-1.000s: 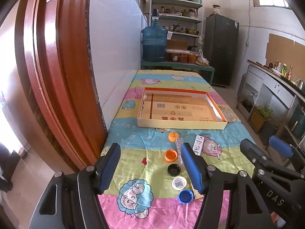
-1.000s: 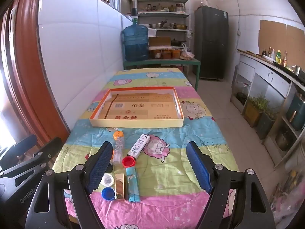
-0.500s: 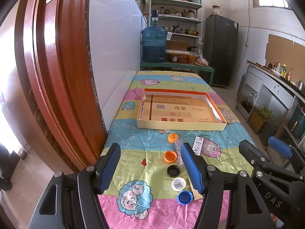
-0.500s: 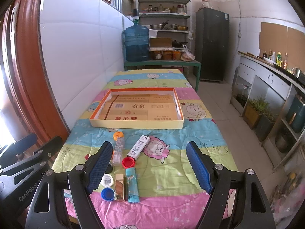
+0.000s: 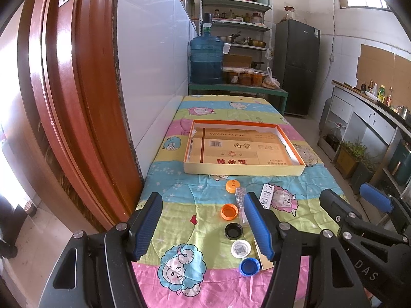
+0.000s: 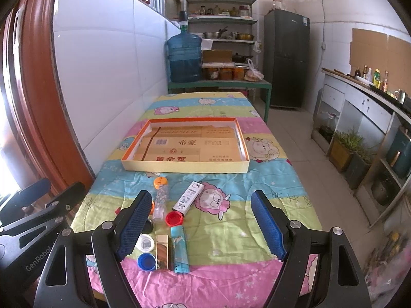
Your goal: Organize rigid objects
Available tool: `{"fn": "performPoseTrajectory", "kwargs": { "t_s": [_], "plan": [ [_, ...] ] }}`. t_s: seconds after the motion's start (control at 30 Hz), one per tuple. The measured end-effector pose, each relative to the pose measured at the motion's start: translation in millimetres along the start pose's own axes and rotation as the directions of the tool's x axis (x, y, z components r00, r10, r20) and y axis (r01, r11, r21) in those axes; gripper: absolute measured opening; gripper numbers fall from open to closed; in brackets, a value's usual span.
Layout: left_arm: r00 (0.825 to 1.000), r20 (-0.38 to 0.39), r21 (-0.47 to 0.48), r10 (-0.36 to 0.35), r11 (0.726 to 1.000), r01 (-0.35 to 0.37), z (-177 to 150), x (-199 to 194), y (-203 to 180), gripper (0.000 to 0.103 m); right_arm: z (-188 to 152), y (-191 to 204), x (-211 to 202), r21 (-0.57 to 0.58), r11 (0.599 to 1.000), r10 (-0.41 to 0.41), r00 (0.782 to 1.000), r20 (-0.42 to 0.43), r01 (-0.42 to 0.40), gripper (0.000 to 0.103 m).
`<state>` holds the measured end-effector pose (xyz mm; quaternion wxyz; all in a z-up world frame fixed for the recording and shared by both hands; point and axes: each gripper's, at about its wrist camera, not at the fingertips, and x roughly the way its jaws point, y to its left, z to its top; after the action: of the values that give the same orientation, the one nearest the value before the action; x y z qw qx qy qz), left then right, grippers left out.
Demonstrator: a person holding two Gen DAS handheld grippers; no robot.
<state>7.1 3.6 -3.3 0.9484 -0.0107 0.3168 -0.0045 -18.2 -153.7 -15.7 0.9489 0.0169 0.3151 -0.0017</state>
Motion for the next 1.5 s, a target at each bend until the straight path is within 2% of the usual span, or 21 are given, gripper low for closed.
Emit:
{"fn": "performPoseTrajectory", "kwargs": {
  "t_s": [0.83,1.17,1.3,1.5],
  "plan": [
    [1.0,-0.012,0.0,-0.001,1.0,0.001,-5,9,-1,0.066,-7,-1,11,0.015,1.0,0.007,1.0,-0.019,-0.007,0.081],
    [0.998,-0.058,-0.022,-0.002,1.0,0.001,-12,30,9,0.066,-17,-11,32,0.031,1.0,0.003,0.997,-0.074,0.0,0.081],
    [0.995,-0.096,-0.022,-0.026,0.999,0.024,-21,45,12,0.066,-26,-13,46,0.022,1.0,0.01,0.994,-0.107,-0.007,0.081],
    [0.981,-0.165,0.02,-0.102,0.994,0.107,-47,69,4,0.066,-57,-15,71,-0.016,0.998,0.057,0.978,-0.199,-0.062,0.081]
  ]
}}
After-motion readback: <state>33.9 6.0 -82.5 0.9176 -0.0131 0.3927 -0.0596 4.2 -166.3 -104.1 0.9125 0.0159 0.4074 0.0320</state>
